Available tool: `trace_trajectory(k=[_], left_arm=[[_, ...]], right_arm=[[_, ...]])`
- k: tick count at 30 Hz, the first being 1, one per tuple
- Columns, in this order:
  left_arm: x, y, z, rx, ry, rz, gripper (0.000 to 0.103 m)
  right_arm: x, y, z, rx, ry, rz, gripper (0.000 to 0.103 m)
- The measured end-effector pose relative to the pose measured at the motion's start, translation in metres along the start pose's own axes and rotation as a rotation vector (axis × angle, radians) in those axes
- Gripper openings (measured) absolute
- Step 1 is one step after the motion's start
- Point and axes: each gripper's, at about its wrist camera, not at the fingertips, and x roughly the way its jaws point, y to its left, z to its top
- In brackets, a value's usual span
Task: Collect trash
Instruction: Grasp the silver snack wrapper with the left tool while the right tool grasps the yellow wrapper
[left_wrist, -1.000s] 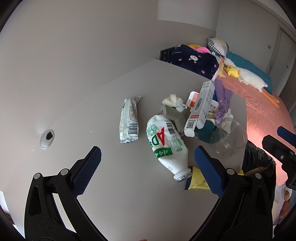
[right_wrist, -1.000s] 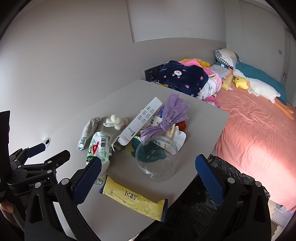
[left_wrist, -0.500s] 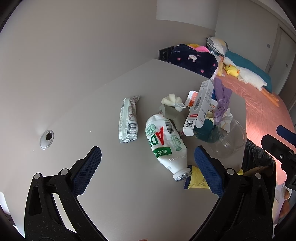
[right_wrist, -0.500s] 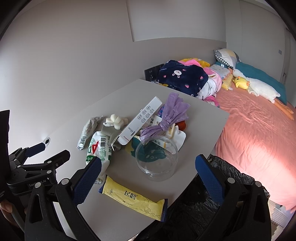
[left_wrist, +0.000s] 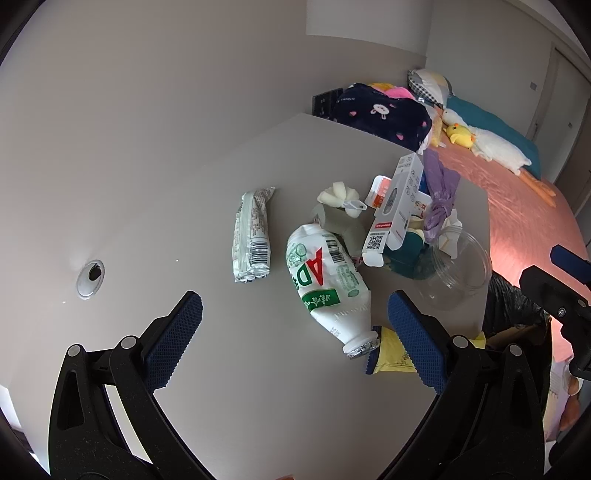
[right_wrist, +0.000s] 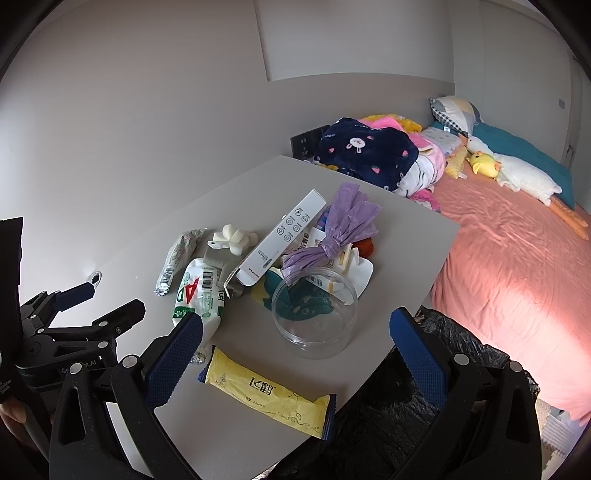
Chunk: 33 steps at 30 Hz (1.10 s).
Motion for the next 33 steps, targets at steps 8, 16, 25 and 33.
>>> trace_trajectory(k=[8,16,25,33], left_arm=[[0.006,0.012,0.000,-0.028,0.007,-0.002,0.097],[0.020,0.022,-0.001,-0.051,0.038,-0.002,0.097],[0.041,0.035,0.003,-0.087,0.076,-0.024,0.097],[0.065,0.052,0.013,-0.106,0.092,-0.019,0.097]], right_arm=[[0.012,0.004,-0.015,-0.039,0.085,0.094,0.101],[0.025,0.015,-0.026,-0.092,0.160,0.151,0.101],[0.051,0.028,-0.039,-0.150,0.248,0.179,0.100],[0.074,0.036,-0.050,-0.214,0.302,0.161,0.091]])
